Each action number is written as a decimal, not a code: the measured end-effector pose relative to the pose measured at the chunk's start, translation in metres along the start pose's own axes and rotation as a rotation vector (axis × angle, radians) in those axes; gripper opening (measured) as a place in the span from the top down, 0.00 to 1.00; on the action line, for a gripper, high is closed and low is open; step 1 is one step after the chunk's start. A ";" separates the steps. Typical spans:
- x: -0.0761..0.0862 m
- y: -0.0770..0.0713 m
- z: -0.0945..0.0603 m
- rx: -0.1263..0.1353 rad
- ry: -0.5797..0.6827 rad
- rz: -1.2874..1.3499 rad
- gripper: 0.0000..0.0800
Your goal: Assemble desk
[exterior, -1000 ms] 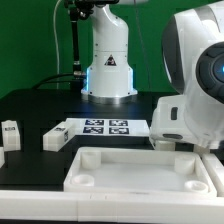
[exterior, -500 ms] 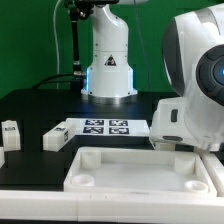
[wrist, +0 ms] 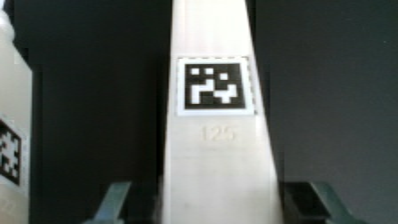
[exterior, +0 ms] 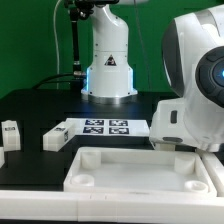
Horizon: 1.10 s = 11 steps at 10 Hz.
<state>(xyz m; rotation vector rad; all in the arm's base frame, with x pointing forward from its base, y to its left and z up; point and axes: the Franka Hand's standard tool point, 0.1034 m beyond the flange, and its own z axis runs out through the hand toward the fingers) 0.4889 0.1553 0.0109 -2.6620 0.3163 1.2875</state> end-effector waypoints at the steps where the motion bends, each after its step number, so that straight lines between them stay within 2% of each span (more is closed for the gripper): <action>1: -0.001 0.002 -0.003 0.002 0.005 -0.028 0.64; 2: -0.006 0.005 -0.014 0.007 0.008 -0.085 0.64; 4: -0.029 0.014 -0.048 0.022 0.024 -0.133 0.64; 6: -0.048 0.020 -0.075 0.028 0.028 -0.170 0.64; 7: -0.051 0.018 -0.080 0.028 0.036 -0.175 0.64; 11: -0.042 0.018 -0.082 0.036 0.081 -0.183 0.64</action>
Offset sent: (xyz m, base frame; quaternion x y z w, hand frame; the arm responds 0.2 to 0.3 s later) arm 0.0007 -0.0279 0.0758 0.0007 -0.0221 -0.0662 0.9976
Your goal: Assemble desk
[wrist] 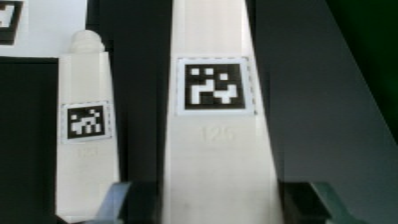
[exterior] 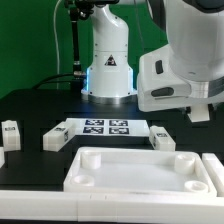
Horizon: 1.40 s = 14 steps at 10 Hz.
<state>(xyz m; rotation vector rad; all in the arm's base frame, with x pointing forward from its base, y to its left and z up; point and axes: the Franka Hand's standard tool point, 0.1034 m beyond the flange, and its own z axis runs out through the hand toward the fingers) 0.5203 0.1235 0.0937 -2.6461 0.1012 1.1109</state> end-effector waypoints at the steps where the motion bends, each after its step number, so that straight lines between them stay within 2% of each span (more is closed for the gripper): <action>1: 0.008 0.004 -0.015 0.005 0.069 -0.028 0.64; 2: 0.008 0.003 -0.035 -0.006 0.161 -0.050 0.64; 3: 0.000 0.004 -0.048 -0.016 0.191 -0.083 0.64; 5: 0.003 0.007 -0.079 -0.010 0.317 -0.078 0.64; 6: 0.005 0.006 -0.086 -0.011 0.380 -0.075 0.64; 7: 0.010 0.006 -0.088 -0.015 0.471 -0.073 0.64; 8: 0.008 0.008 -0.087 -0.019 0.509 -0.071 0.64; 9: 0.014 0.008 -0.092 -0.022 0.595 -0.069 0.64; 10: 0.016 0.010 -0.096 -0.034 0.683 -0.075 0.64; 11: 0.017 0.013 -0.104 -0.088 0.759 -0.127 0.64; 12: 0.018 0.011 -0.117 -0.110 0.862 -0.142 0.64; 14: 0.014 0.009 -0.134 -0.118 0.968 -0.158 0.64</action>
Offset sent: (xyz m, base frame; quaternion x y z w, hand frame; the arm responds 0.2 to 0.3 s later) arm 0.0224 -0.0219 0.0359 -0.0252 0.1610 -0.0394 0.9858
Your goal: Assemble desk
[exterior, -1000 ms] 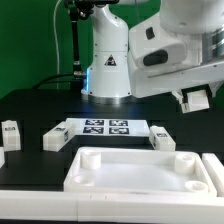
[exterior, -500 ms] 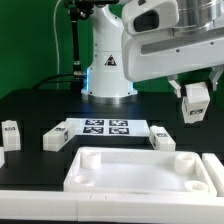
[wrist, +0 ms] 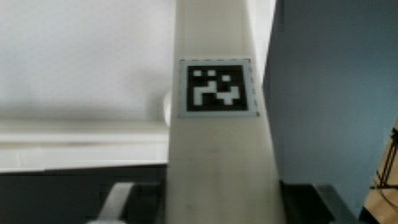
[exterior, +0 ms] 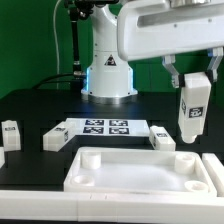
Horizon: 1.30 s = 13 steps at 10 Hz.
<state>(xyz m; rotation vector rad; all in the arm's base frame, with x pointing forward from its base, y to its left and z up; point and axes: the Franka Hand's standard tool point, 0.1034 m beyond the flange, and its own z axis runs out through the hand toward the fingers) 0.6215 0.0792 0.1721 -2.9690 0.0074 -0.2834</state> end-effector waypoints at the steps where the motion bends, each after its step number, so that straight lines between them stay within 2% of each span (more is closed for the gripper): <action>1: 0.009 0.001 0.000 -0.007 0.097 0.003 0.64; 3: 0.007 0.004 0.003 -0.025 0.237 -0.001 0.64; 4: 0.006 0.005 0.005 -0.028 0.240 -0.015 0.64; 7: 0.031 0.006 0.013 -0.037 0.259 -0.106 0.64; 12: 0.030 0.008 0.016 -0.041 0.277 -0.106 0.64; 13: 0.038 0.010 0.017 -0.060 0.371 -0.137 0.64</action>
Offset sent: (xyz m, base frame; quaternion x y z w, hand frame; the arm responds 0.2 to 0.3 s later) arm 0.0000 0.0000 0.0000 0.0000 0.0650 0.0000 0.9979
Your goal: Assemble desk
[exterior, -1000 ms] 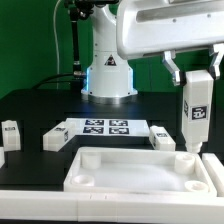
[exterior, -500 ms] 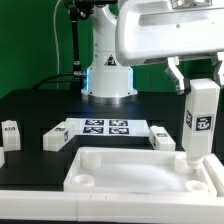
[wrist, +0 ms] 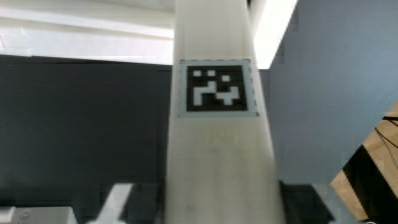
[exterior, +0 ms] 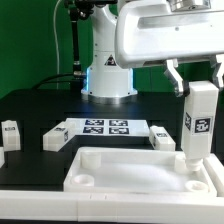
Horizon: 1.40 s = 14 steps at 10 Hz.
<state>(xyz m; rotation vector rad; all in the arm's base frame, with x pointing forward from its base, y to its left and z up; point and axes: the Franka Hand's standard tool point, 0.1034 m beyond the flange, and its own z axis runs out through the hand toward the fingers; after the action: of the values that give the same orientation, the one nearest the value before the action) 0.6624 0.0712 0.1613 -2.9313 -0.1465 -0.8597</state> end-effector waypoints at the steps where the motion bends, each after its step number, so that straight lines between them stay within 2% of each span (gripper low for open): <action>1: 0.000 0.002 0.006 -0.017 0.073 -0.024 0.64; 2: -0.002 0.000 0.010 -0.011 0.045 -0.042 0.64; 3: 0.002 0.001 0.009 -0.011 0.050 -0.062 0.64; 8: 0.000 0.001 0.011 -0.011 0.046 -0.069 0.64; 11: -0.014 -0.002 0.010 -0.012 0.038 -0.079 0.64; 14: -0.017 -0.008 0.012 -0.006 0.032 -0.085 0.64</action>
Offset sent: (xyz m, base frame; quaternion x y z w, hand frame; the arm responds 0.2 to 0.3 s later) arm 0.0166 -0.0028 0.0002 -0.0187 0.0090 -0.0786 0.9967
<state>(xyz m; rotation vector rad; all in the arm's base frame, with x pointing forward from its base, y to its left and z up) 0.6536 0.0793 0.1419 -2.9339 -0.2693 -0.9190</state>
